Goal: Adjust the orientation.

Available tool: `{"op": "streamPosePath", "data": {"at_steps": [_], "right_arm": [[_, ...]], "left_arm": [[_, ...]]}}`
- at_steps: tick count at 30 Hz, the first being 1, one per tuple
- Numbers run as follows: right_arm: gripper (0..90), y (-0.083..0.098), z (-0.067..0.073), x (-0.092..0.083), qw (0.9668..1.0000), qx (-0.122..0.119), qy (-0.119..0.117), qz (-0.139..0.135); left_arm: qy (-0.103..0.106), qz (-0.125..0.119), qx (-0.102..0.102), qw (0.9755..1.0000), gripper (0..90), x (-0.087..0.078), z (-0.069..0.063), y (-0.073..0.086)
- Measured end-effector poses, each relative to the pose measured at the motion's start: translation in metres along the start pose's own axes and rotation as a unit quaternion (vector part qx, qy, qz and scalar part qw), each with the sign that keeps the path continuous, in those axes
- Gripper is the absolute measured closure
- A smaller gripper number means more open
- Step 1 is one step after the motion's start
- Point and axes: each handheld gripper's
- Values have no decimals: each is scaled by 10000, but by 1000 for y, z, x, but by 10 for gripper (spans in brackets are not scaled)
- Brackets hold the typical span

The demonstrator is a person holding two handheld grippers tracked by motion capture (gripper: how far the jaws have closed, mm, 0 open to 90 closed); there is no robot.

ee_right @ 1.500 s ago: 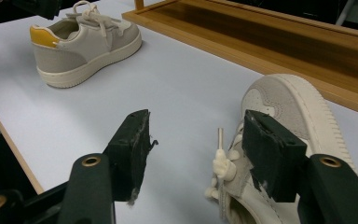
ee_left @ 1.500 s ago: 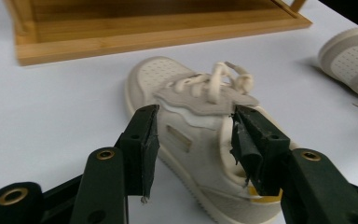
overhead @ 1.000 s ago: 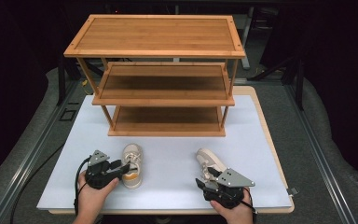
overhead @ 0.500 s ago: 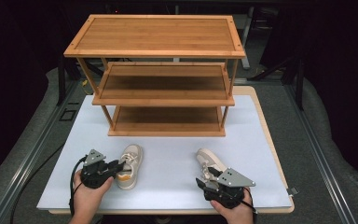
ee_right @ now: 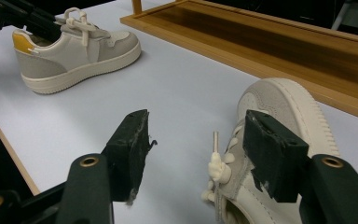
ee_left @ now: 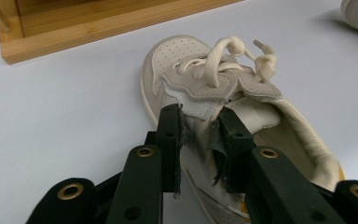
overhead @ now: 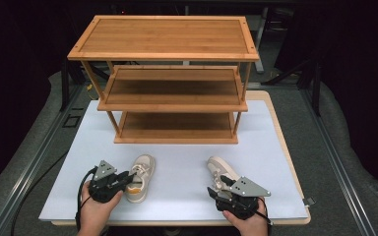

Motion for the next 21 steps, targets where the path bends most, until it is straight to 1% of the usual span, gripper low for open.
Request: {"op": "streamPosePath", "data": {"at_steps": [1,4,5,7,10,11,12,13,15,17,18,21], "right_arm": [[407,0,0,0,10000,0,-3,0],[408,0,0,0,10000,-1,-2,-2],[408,0,0,0,10000,-1,-1,-14],[408,-1,-1,-2,10000,-9,30,-65],[408,-1,-1,-3,10000,-25,57,-76],[408,-2,-1,-4,9999,-11,65,-85],[408,-2,-2,-4,9999,-32,86,-117],[408,-3,-3,-6,9997,-89,166,-122],[409,-3,-3,-7,9997,-129,194,-118],[411,-2,-5,-7,9993,-189,324,-30],[414,-1,-8,-7,9991,-197,370,81],[416,0,-11,-7,9989,-153,414,127]], "left_arm": [[24,-49,-51,10000,716,0,1,1],[210,-135,-207,9995,670,1,4,4],[222,-133,-235,9994,657,1,4,4],[233,-205,-263,9992,620,1,4,4],[214,-203,-254,9992,591,0,4,4],[203,-244,-274,9991,567,-1,4,5],[199,-244,-271,9991,557,-1,5,5],[196,-249,-306,9990,532,-1,6,5],[191,-256,-322,9990,523,-1,6,5],[168,-260,-320,9990,500,-2,6,6],[163,-264,-338,9989,487,-2,7,6],[193,-289,-376,9987,472,-2,8,6]]}}
Point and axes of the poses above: each handheld gripper's, and its own axes: x roughly forward along the jaws, y roughly out of its underside, z roughly to its left, and after that the axes turned 13 degrees about y, right-handed
